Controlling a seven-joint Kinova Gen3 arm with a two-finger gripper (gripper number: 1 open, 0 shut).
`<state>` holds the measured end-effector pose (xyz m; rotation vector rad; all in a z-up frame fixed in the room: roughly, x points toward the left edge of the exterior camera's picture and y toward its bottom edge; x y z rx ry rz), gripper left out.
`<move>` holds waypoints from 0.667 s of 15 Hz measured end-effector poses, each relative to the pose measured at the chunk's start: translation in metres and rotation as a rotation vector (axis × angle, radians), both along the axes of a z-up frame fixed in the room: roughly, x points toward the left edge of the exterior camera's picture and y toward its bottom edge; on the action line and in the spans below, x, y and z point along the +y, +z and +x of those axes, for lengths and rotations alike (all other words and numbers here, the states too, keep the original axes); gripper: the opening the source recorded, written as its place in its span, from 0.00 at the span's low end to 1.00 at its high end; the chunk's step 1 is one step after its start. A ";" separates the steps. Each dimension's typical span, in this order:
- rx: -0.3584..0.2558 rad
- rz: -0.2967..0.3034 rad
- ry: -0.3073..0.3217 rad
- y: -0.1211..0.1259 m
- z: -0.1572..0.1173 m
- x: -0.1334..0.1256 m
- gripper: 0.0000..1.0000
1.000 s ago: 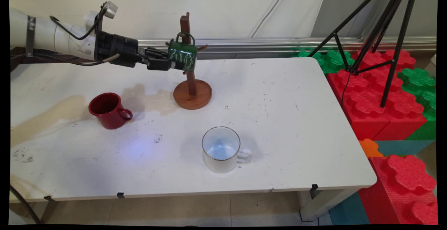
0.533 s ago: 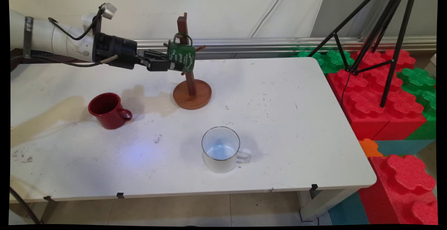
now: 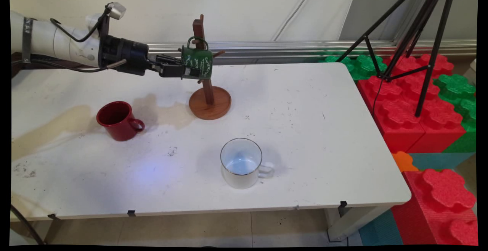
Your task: Place the picked object on the table
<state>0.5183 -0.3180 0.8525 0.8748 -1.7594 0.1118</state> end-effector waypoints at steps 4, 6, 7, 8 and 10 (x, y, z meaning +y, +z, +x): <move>0.009 -0.010 -0.022 0.006 -0.002 0.002 0.00; 0.012 -0.015 -0.032 0.009 -0.003 0.003 0.00; 0.013 -0.017 -0.039 0.011 -0.004 0.005 0.00; 0.014 -0.018 -0.042 0.012 -0.004 0.006 0.00; 0.018 -0.022 -0.057 0.016 -0.006 0.009 0.00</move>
